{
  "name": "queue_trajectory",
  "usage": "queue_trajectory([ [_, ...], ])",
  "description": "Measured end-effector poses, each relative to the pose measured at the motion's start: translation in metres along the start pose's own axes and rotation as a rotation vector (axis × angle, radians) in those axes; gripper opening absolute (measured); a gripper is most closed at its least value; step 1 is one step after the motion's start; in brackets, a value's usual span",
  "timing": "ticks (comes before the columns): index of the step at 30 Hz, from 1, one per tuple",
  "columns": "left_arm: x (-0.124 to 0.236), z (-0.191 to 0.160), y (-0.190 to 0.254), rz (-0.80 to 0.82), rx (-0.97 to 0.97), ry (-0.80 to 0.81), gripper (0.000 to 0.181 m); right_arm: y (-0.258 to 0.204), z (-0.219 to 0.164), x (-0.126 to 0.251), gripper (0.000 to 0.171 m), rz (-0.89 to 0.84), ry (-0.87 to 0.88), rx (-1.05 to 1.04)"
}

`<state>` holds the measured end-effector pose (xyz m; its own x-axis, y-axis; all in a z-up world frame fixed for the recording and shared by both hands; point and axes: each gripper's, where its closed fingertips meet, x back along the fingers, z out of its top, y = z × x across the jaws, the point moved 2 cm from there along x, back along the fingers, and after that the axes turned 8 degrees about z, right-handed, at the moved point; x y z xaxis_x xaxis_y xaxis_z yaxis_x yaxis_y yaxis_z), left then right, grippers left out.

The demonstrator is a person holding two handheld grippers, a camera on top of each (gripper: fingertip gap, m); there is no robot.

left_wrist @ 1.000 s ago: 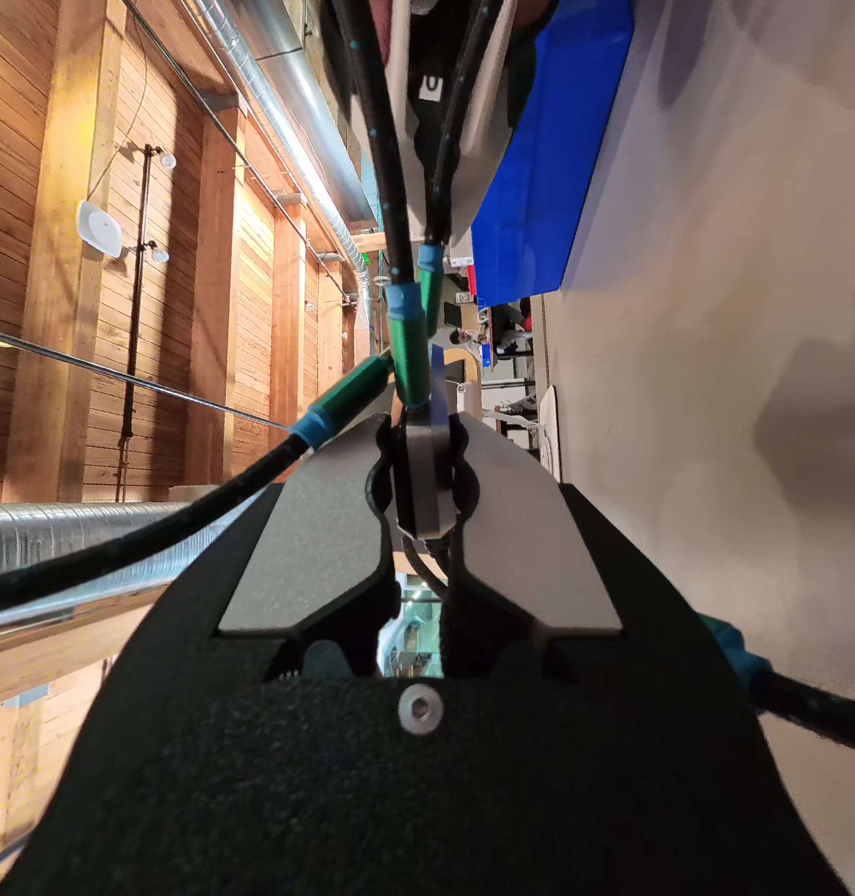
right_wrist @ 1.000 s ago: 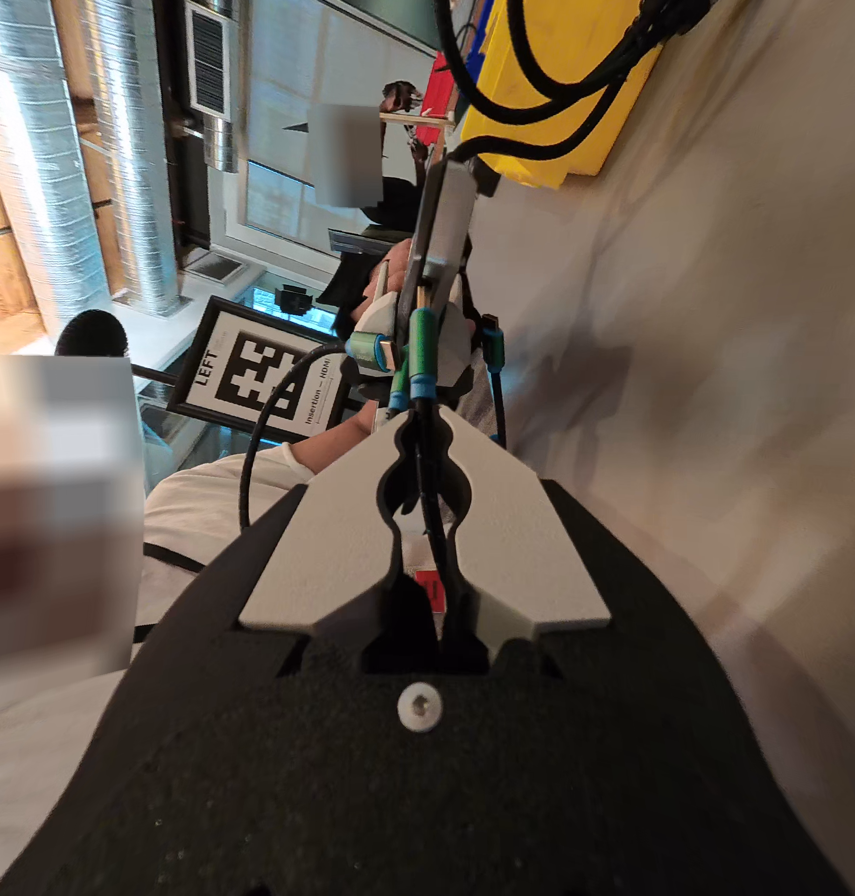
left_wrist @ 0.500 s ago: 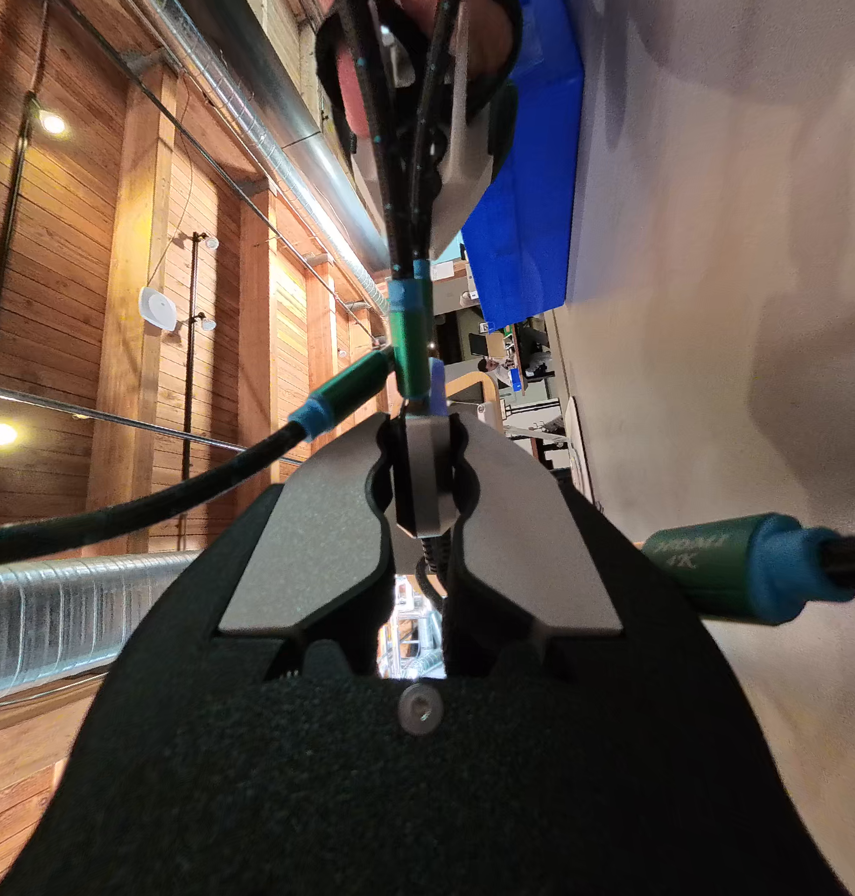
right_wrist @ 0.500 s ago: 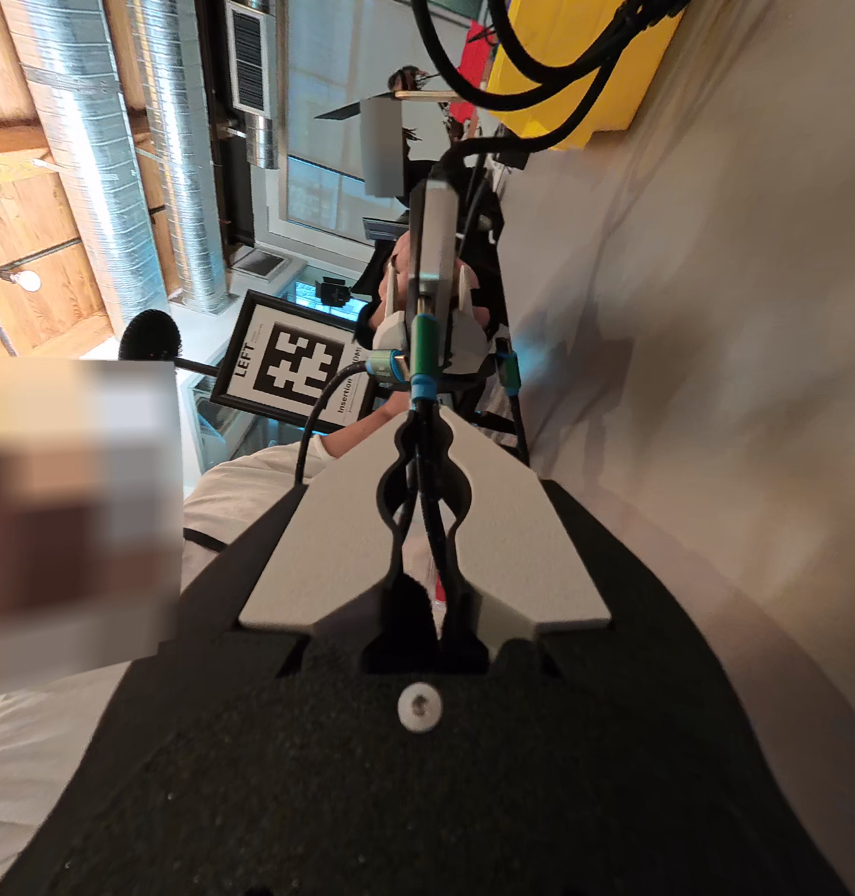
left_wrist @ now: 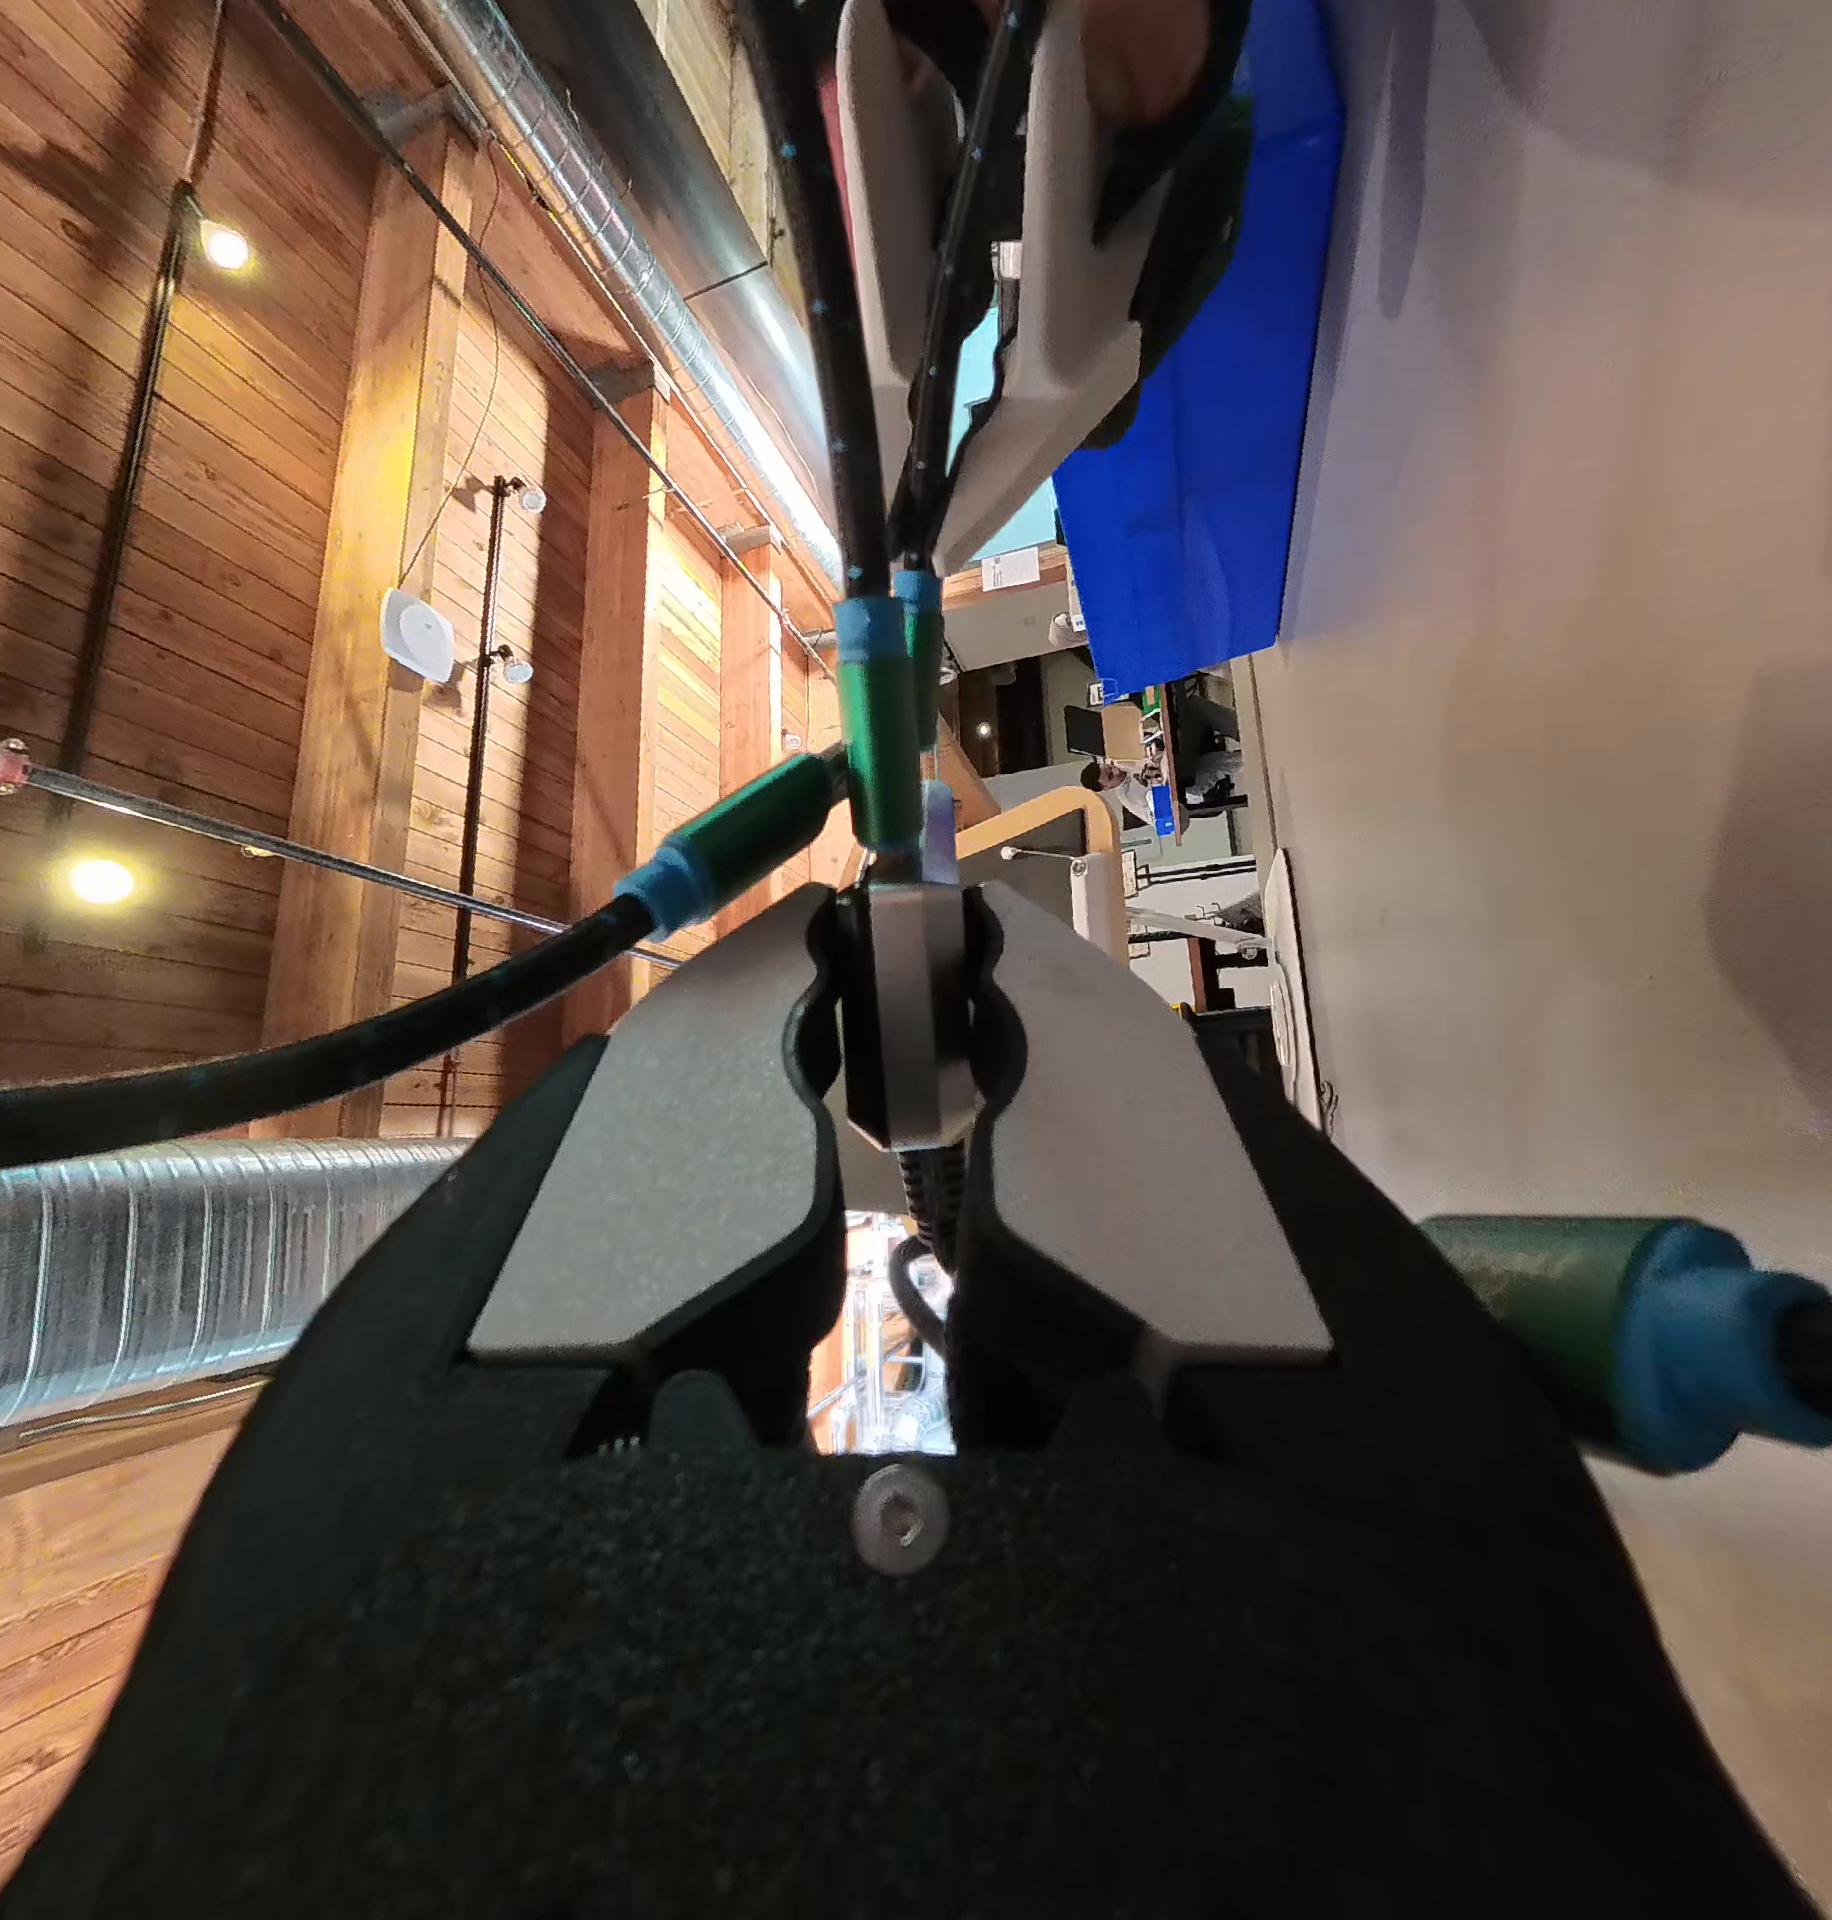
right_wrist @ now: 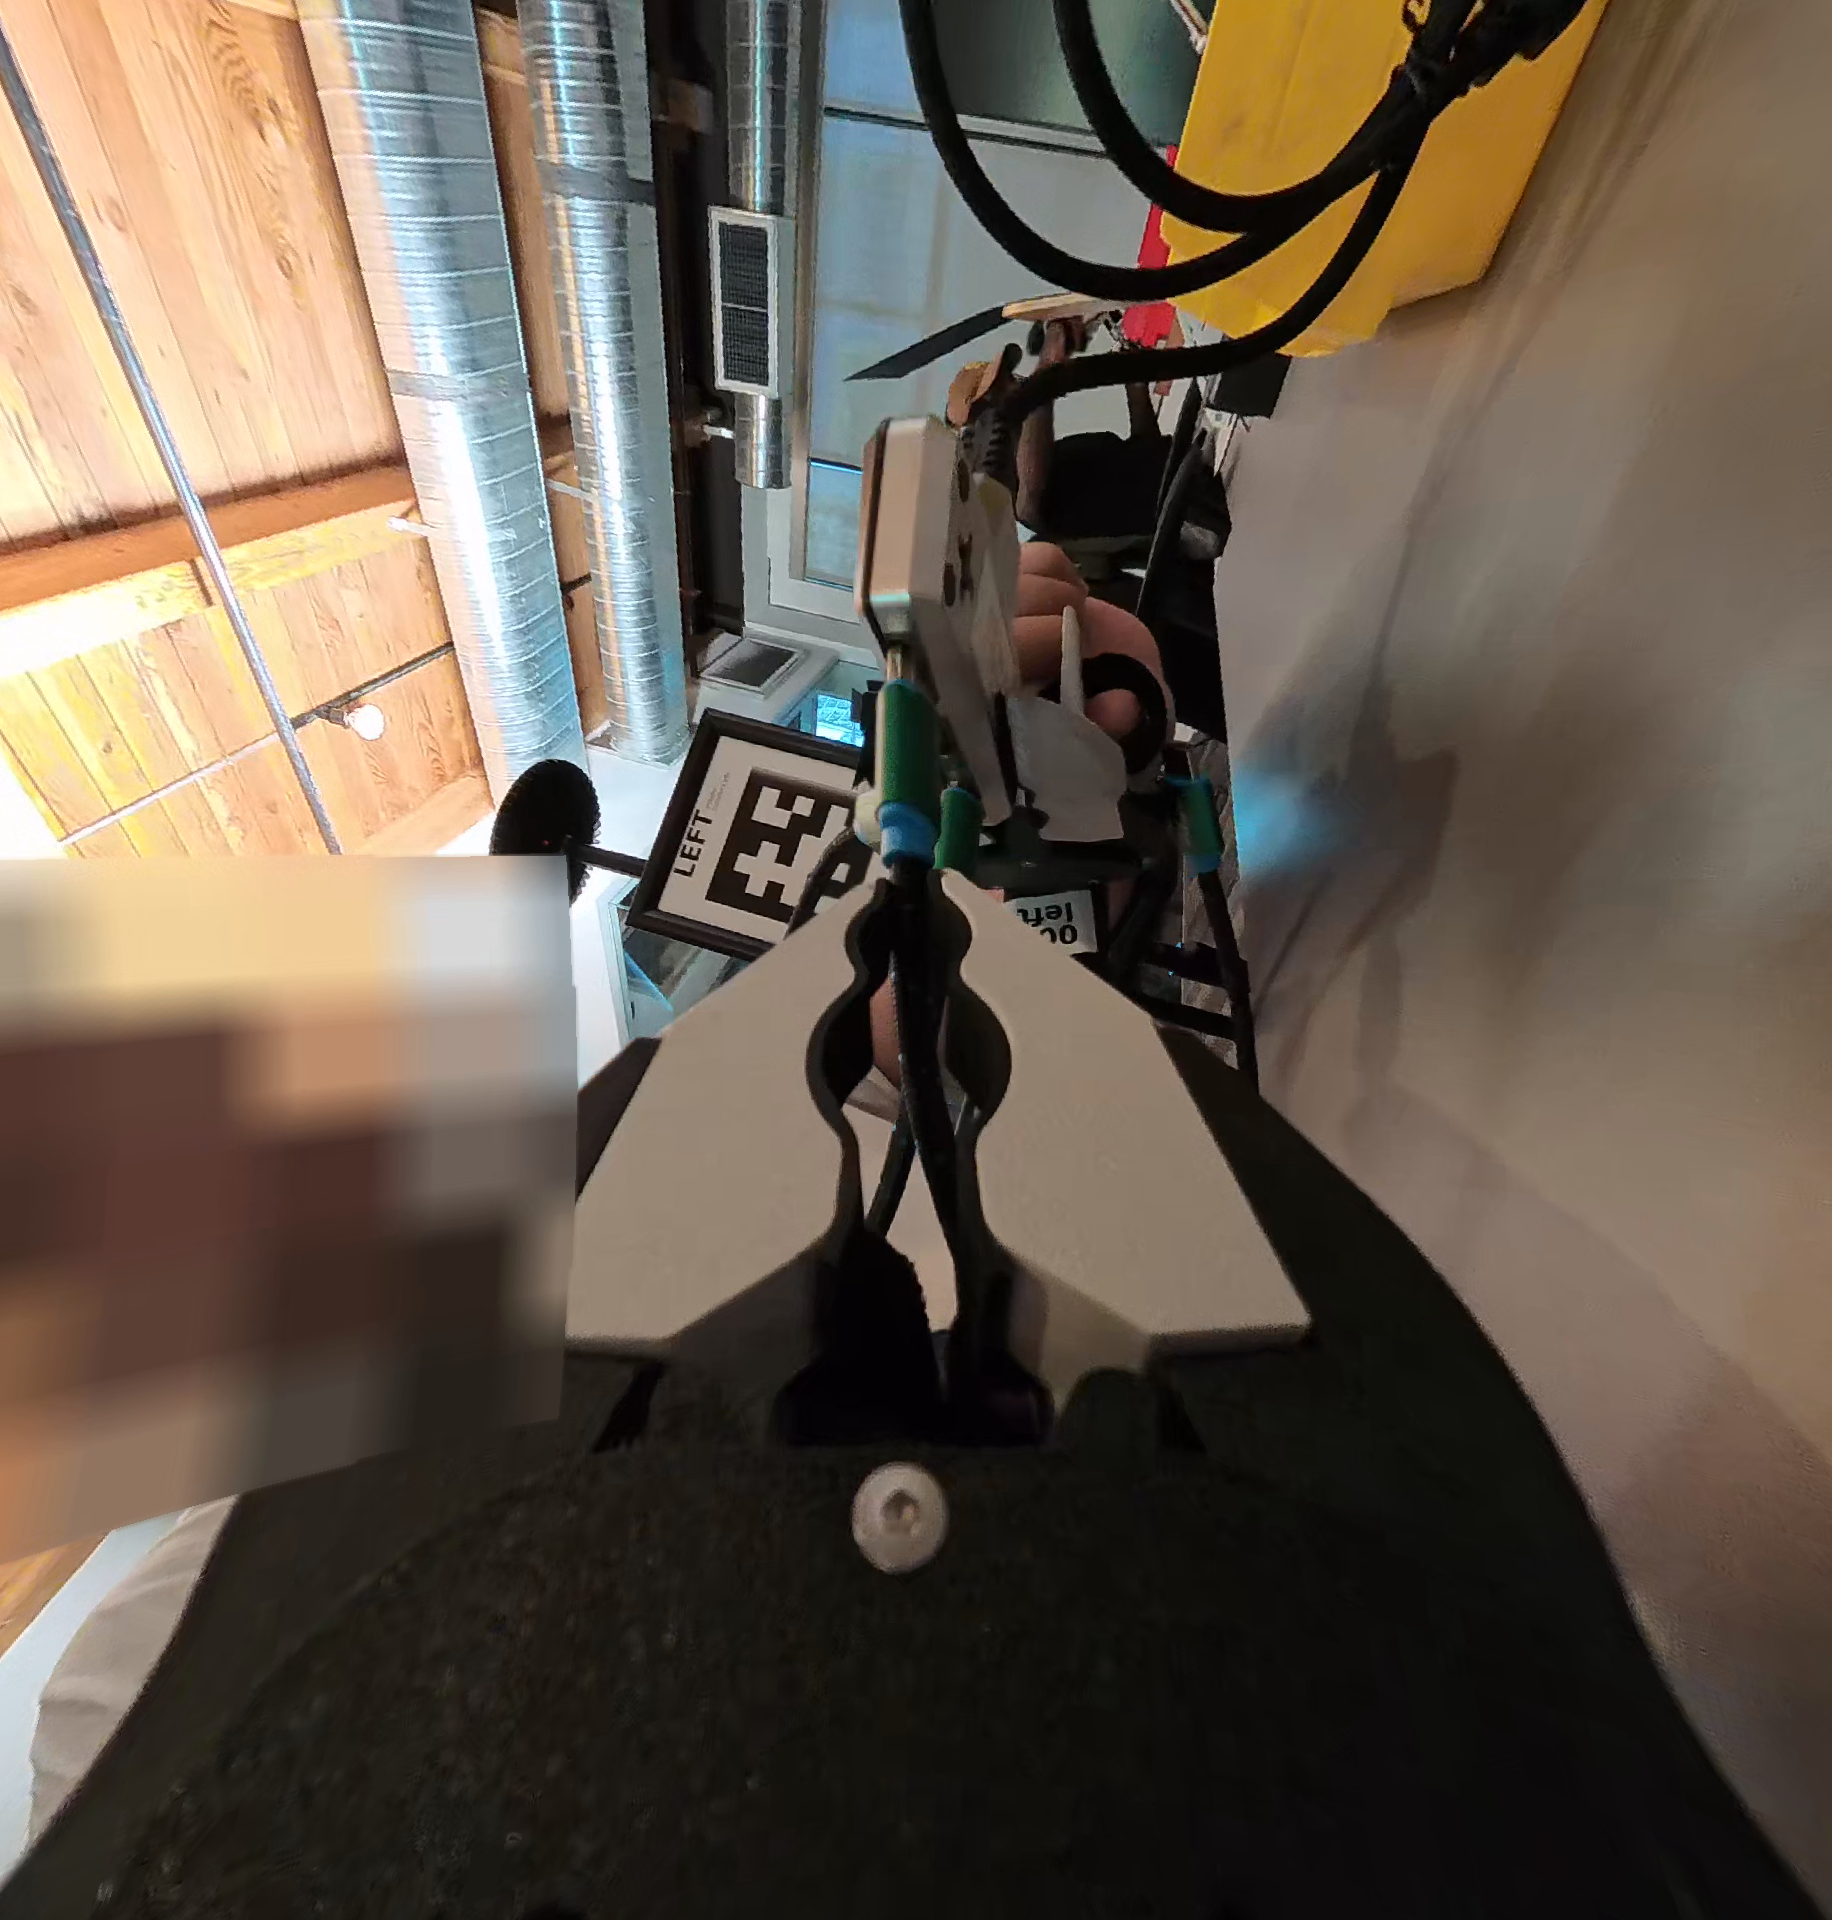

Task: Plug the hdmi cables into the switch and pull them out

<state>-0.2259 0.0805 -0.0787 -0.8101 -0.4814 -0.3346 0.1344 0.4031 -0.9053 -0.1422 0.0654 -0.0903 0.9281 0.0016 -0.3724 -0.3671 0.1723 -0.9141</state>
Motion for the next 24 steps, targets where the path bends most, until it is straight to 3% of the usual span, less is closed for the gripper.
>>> queue_trajectory([
  [1, 0.0004, -0.0001, 0.0007, -0.004, 0.003, 0.000, 0.021, 0.0009, -0.0001, -0.0004, 0.005, -0.006, 0.003, -0.002],
  [24, 0.0007, 0.0007, 0.0073, -0.029, 0.079, 0.027, 0.021, 0.0033, 0.0025, 0.0018, 0.005, 0.008, 0.046, -0.067],
])
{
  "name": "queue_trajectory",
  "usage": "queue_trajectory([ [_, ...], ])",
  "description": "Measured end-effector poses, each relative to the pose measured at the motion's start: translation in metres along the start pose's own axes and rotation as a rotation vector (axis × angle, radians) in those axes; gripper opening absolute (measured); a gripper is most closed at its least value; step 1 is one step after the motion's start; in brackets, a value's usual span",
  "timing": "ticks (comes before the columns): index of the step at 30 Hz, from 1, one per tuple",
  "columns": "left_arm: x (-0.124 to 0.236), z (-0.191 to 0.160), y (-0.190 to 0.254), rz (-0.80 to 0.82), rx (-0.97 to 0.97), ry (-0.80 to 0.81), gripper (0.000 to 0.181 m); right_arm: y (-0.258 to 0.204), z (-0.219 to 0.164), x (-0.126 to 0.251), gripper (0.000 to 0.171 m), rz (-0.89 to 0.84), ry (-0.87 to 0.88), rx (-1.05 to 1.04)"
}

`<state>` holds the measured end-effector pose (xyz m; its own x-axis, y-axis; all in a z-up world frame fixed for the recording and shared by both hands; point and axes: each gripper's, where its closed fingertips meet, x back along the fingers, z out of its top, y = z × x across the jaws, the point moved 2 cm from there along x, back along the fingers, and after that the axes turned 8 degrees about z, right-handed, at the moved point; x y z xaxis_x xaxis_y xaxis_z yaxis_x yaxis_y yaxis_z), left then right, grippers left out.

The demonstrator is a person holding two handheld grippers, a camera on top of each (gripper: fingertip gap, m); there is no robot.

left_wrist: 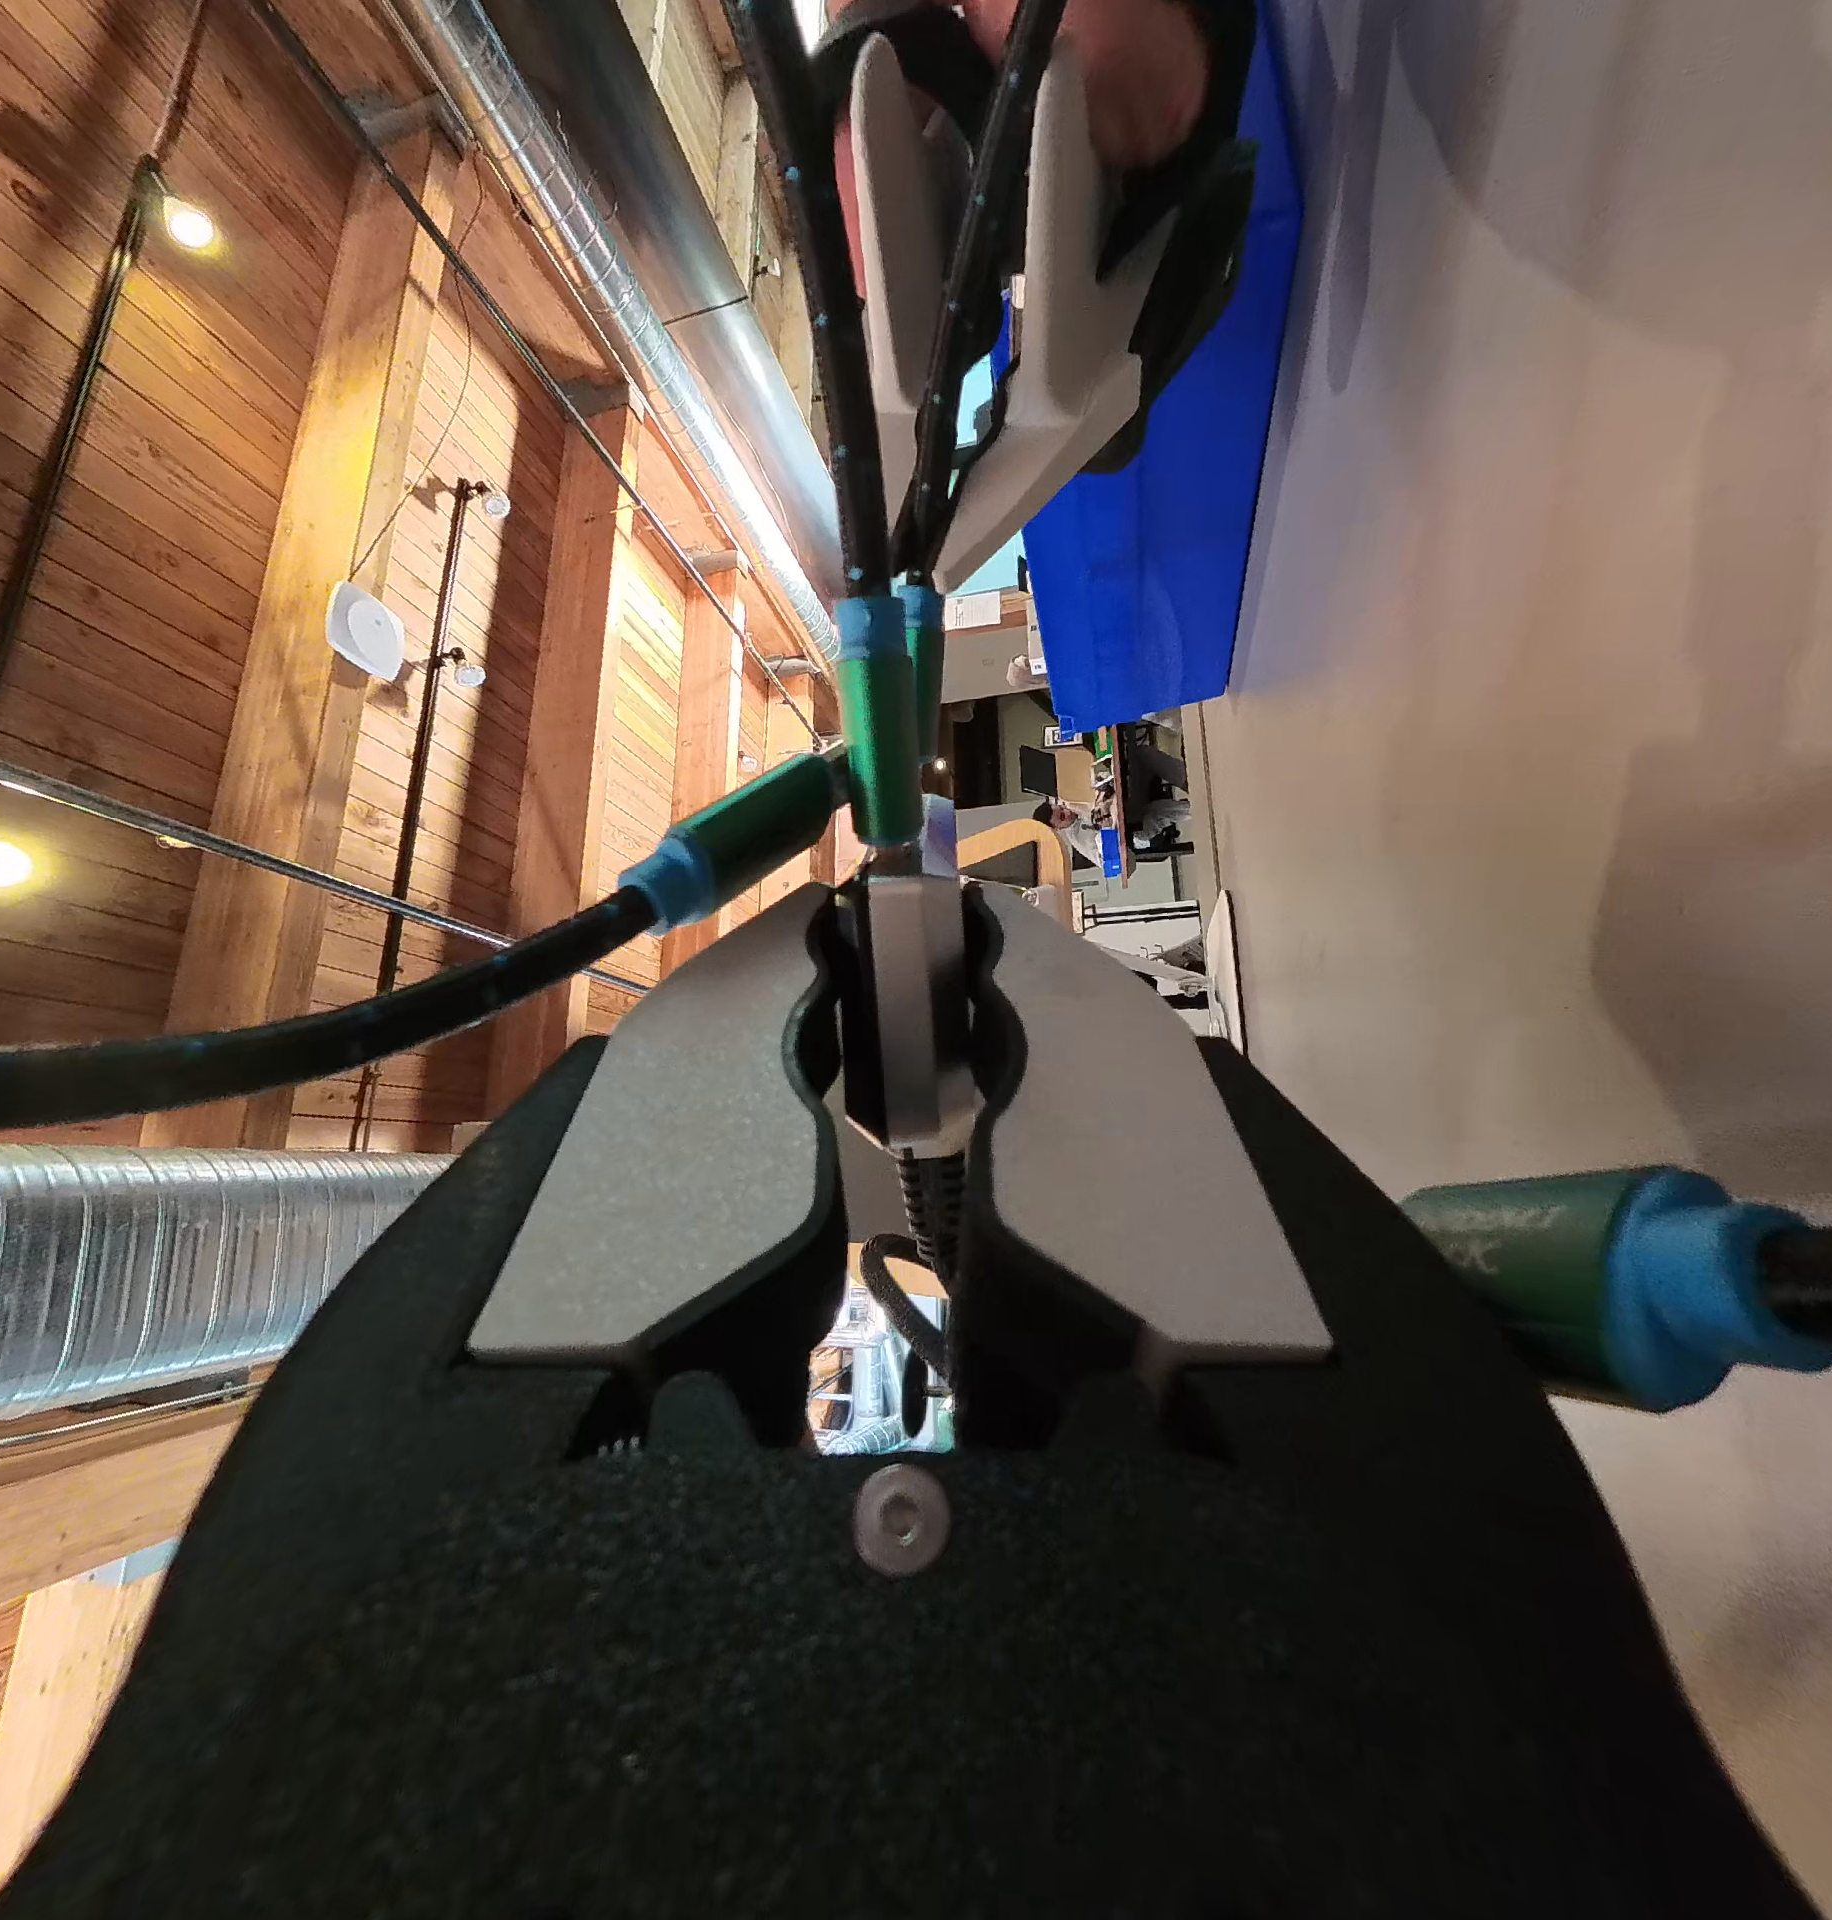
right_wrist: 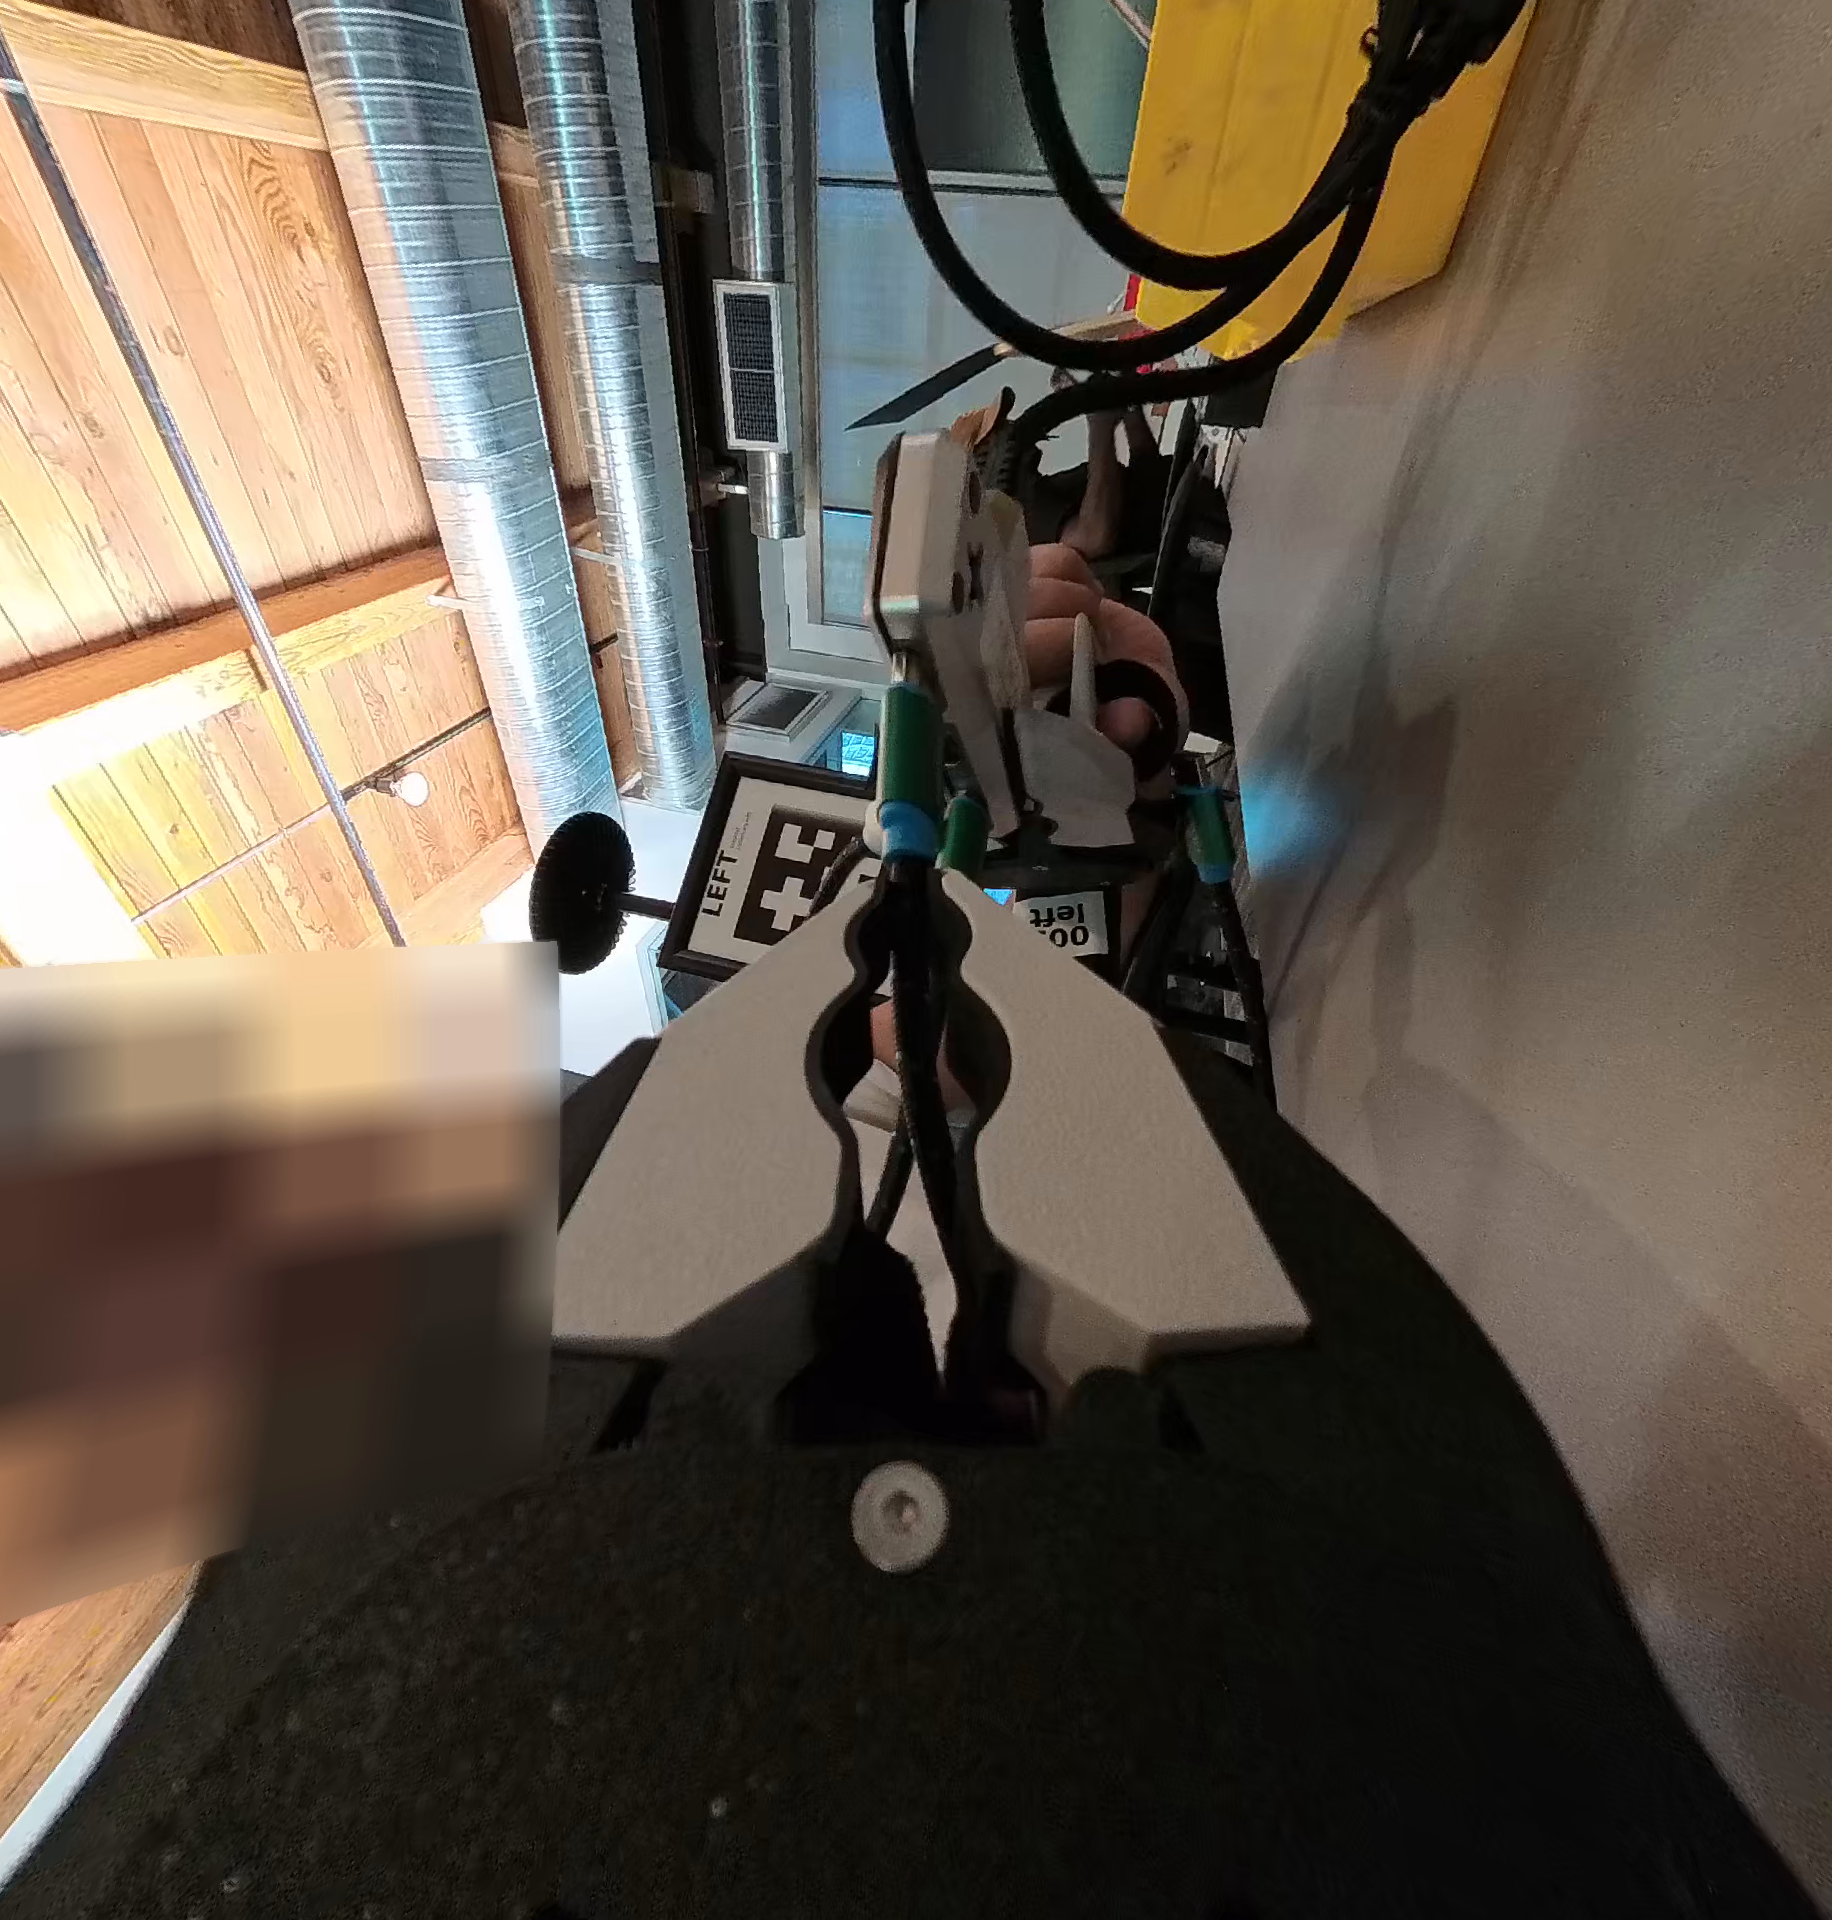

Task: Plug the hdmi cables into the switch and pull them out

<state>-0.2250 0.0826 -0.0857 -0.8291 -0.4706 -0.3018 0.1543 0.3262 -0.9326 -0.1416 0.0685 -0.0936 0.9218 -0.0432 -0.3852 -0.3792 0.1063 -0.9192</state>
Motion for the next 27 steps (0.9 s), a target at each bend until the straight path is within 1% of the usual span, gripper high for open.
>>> queue_trajectory([
  [22, -0.0015, 0.0001, -0.0004, 0.002, -0.015, -0.011, 0.021, -0.0020, -0.0005, -0.0016, 0.005, -0.015, -0.012, 0.033],
  [27, -0.0015, 0.0003, 0.0001, 0.002, -0.023, -0.012, 0.021, -0.0018, 0.0029, 0.0000, 0.005, -0.010, 0.009, 0.024],
])
